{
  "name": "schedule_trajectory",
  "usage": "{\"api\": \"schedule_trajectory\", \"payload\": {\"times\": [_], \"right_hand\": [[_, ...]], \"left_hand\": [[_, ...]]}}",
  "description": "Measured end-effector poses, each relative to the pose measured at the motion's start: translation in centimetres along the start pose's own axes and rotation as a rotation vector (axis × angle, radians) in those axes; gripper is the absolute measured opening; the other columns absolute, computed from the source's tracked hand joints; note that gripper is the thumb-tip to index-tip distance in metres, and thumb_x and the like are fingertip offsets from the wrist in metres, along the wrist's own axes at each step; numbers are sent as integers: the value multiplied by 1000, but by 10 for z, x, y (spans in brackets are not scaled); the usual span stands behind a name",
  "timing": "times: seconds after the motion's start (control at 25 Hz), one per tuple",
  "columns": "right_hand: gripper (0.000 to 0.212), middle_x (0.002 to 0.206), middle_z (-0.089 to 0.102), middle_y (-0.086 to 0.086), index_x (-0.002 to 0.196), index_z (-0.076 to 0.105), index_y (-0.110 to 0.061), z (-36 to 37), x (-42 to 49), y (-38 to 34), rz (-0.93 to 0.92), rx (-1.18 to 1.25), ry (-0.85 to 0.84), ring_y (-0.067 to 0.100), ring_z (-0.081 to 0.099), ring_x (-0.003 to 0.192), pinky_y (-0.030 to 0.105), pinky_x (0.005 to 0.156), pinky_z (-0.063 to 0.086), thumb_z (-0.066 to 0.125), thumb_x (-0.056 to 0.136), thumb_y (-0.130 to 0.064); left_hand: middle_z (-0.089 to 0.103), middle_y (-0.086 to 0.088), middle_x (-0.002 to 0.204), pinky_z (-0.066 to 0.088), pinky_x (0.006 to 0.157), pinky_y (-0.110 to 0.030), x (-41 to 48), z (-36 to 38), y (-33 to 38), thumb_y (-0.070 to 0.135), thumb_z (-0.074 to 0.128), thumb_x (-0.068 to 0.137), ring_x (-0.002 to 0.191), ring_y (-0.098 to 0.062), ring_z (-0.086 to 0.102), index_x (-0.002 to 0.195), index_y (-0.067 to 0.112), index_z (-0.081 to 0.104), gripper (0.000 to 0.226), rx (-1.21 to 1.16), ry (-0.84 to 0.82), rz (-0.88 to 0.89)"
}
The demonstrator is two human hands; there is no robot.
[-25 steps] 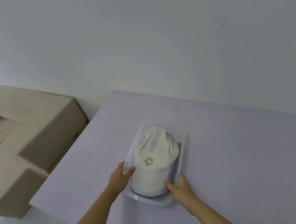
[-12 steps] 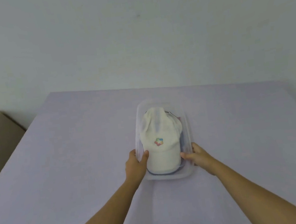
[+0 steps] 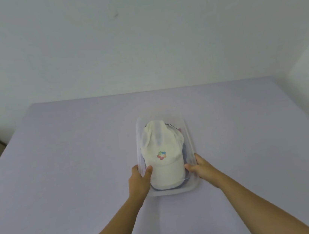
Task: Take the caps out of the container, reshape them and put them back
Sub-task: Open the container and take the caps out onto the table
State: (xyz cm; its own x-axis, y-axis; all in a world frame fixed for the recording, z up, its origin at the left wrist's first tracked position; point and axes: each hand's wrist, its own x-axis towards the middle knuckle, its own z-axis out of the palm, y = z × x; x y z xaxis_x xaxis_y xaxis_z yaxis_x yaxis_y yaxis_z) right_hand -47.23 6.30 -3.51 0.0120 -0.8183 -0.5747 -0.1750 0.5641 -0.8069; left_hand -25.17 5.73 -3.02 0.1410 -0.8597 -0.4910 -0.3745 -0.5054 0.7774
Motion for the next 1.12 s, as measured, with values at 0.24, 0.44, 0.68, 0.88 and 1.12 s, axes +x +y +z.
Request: {"api": "schedule_trajectory", "payload": {"times": [0.24,0.44,0.68,0.88,1.12], "right_hand": [[69,150,32,0,149,15,-21,25,-8,6,-32,23,209,23,33,138,29,103,29,50,93,-42],[67,151,34,10,148,19,-14,40,0,15,-56,-37,387,29,36,136,37,109,30,44,94,-45],[65,150,35,11,148,18,-14,40,1,14,-60,-89,408,31,36,135,40,108,32,41,95,-45],[66,151,33,11,148,17,-13,40,1,14,-67,-95,408,31,35,136,40,109,31,40,96,-45],[66,151,33,11,148,16,-13,40,0,14,-60,-89,406,31,35,136,40,108,31,40,96,-45]], "left_hand": [[46,-13,135,43,101,-41,-10,7,-17,45,58,87,121,-30,48,136,7,36,66,27,100,-65],[48,-13,116,46,86,-37,-22,17,-13,38,65,85,102,-28,51,116,4,46,50,27,267,-164],[50,-4,78,37,60,-26,-19,11,-9,36,68,83,68,-17,46,84,7,50,34,-58,253,-202],[22,0,54,21,49,-26,-17,4,-2,33,69,81,51,-14,22,55,14,22,56,-4,212,-209],[22,0,55,21,48,-24,-15,-3,6,29,69,82,49,-14,20,56,12,25,54,20,152,-265]]}}
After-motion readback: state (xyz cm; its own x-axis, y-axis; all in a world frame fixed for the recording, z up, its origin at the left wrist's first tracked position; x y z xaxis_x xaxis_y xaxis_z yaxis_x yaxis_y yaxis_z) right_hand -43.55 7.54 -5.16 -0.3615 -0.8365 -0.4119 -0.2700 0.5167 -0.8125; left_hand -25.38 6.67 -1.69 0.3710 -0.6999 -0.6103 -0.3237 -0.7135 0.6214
